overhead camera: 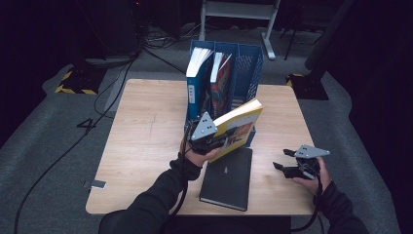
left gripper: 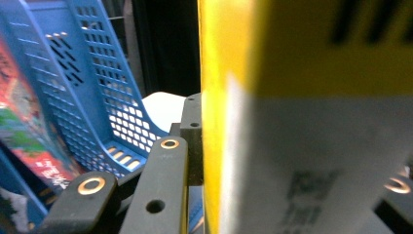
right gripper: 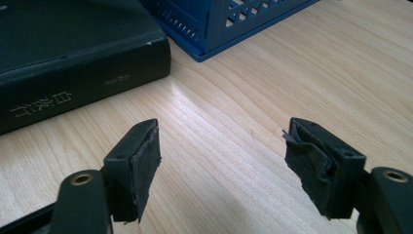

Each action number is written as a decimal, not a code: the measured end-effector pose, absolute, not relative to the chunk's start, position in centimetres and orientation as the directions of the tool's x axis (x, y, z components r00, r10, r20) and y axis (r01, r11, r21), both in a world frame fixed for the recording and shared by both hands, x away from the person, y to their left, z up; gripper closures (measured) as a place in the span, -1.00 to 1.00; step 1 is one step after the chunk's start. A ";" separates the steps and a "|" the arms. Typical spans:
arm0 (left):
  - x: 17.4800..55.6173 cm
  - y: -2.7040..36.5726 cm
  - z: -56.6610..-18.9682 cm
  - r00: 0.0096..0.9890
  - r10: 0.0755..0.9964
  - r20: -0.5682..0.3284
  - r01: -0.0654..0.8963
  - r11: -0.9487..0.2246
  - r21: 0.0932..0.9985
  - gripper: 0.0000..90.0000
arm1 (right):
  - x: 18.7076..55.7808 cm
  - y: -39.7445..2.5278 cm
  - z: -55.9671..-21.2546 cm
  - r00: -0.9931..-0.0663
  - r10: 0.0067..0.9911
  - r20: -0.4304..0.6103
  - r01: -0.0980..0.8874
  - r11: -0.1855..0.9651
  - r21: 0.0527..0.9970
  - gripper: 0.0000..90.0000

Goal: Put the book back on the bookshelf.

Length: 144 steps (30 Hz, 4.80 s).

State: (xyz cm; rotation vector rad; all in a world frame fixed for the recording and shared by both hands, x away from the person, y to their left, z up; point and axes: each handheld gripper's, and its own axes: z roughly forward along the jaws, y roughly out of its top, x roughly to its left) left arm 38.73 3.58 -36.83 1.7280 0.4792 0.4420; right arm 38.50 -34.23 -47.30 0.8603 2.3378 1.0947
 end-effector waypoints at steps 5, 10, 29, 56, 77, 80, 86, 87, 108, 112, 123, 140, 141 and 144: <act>39.1 4.5 -36.0 0.811 0.584 0.035 0.071 -0.158 0.985 0.67 | 38.5 -34.2 -47.3 -0.720 0.686 -0.108 0.357 0.498 0.790 -0.35; 39.2 5.0 -35.5 0.786 0.617 0.024 0.081 -0.142 0.986 0.67 | 38.5 -34.2 -47.3 -0.722 0.683 -0.111 0.353 0.502 0.789 -0.35; 40.1 5.8 -33.5 0.708 0.706 0.009 0.073 -0.086 0.994 0.67 | 38.4 -33.8 -47.5 -0.728 0.673 -0.128 0.348 0.524 0.778 -0.35; 45.8 2.3 -32.4 0.536 0.844 -0.041 0.212 -0.087 0.974 0.67 | 38.4 -33.7 -47.6 -0.733 0.668 -0.130 0.349 0.532 0.771 -0.34; 49.5 0.5 -33.0 0.442 0.894 -0.070 0.252 -0.049 0.967 0.67 | 38.4 -33.6 -47.7 -0.737 0.665 -0.125 0.347 0.530 0.774 -0.34; 49.8 0.3 -33.3 0.433 0.898 -0.076 0.257 -0.042 0.965 0.67 | 38.4 -33.6 -47.7 -0.737 0.664 -0.126 0.346 0.530 0.774 -0.34; 50.4 -0.2 -33.7 0.422 0.903 -0.079 0.246 -0.030 0.969 0.67 | 38.4 -33.6 -47.7 -0.738 0.663 -0.126 0.345 0.531 0.774 -0.34; 50.6 -0.3 -33.7 0.417 0.906 -0.076 0.246 -0.032 0.969 0.67 | 38.4 -33.6 -47.7 -0.738 0.663 -0.126 0.345 0.531 0.774 -0.34; 51.8 -2.6 -35.2 0.349 0.934 -0.069 0.220 -0.010 0.976 0.67 | 38.3 -33.5 -47.8 -0.745 0.653 -0.135 0.337 0.543 0.769 -0.33; 51.9 -2.9 -35.6 0.335 0.940 -0.068 0.214 -0.006 0.977 0.67 | 38.3 -33.4 -47.8 -0.749 0.649 -0.136 0.336 0.548 0.766 -0.33; 52.1 -3.5 -36.9 0.307 0.948 -0.088 0.241 0.012 0.970 0.66 | 38.3 -33.3 -47.9 -0.752 0.646 -0.134 0.335 0.548 0.766 -0.33; 51.8 -3.7 -39.3 0.300 0.950 -0.083 0.283 -0.005 0.959 0.66 | 38.4 -33.2 -48.0 -0.752 0.644 -0.136 0.335 0.552 0.763 -0.33; 51.8 -3.7 -39.4 0.300 0.950 -0.084 0.289 -0.006 0.957 0.66 | 38.4 -33.2 -48.0 -0.753 0.643 -0.138 0.334 0.554 0.762 -0.33; 51.7 -3.6 -39.6 0.303 0.949 -0.090 0.299 -0.005 0.954 0.66 | 38.4 -33.2 -48.0 -0.754 0.642 -0.140 0.334 0.558 0.760 -0.33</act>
